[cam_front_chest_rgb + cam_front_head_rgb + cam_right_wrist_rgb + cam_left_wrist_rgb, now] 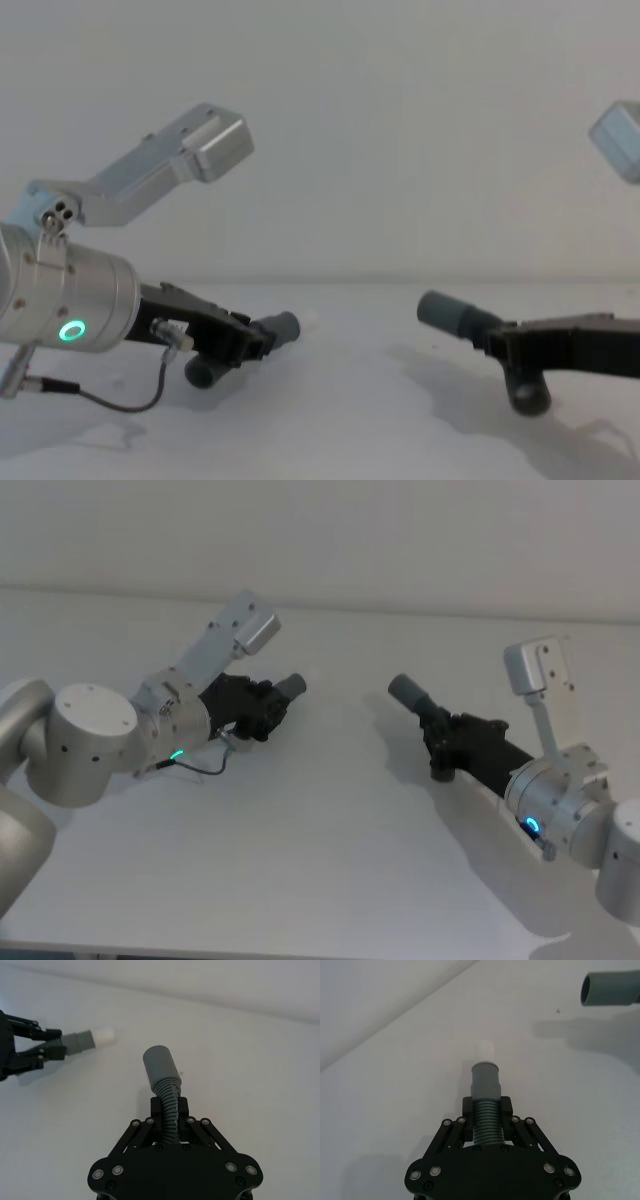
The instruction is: Use both hands to pick up one end of the pipe from the table, align the ends, and insert them.
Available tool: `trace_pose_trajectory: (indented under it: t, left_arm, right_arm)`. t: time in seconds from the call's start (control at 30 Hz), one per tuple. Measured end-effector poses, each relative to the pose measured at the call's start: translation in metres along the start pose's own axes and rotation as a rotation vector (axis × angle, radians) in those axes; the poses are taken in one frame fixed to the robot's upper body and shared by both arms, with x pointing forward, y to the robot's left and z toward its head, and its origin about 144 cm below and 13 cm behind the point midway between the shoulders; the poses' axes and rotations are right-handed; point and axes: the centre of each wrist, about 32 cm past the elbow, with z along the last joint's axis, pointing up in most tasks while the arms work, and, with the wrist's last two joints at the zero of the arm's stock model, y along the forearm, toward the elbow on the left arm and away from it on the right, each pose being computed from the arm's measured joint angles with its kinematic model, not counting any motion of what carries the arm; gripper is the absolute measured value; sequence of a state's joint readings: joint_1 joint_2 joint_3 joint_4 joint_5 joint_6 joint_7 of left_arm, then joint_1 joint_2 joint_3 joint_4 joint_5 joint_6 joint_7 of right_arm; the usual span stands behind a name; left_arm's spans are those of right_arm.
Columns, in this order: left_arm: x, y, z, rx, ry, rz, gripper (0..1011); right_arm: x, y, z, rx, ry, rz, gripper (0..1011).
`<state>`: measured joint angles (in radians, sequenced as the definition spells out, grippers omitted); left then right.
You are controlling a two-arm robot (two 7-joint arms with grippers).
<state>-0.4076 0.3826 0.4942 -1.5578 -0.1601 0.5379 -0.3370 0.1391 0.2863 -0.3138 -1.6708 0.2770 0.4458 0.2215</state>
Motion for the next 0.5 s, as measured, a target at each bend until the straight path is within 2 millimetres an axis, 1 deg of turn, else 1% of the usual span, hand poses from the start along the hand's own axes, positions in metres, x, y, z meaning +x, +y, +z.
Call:
trace_pose_trajectory:
  t: [0.3,0.5]
  left_arm:
    - [0.009,0.002,0.008,-0.033,-0.060,-0.027,308]
    - [0.017,0.004,0.010,-0.058,-0.099,-0.071,308]
  right_arm:
    - [0.005,-0.005,0.005,0.112,-0.046,0.014,174]
    - [0.015,-0.013,0.008,0.190,-0.091,0.042,174]
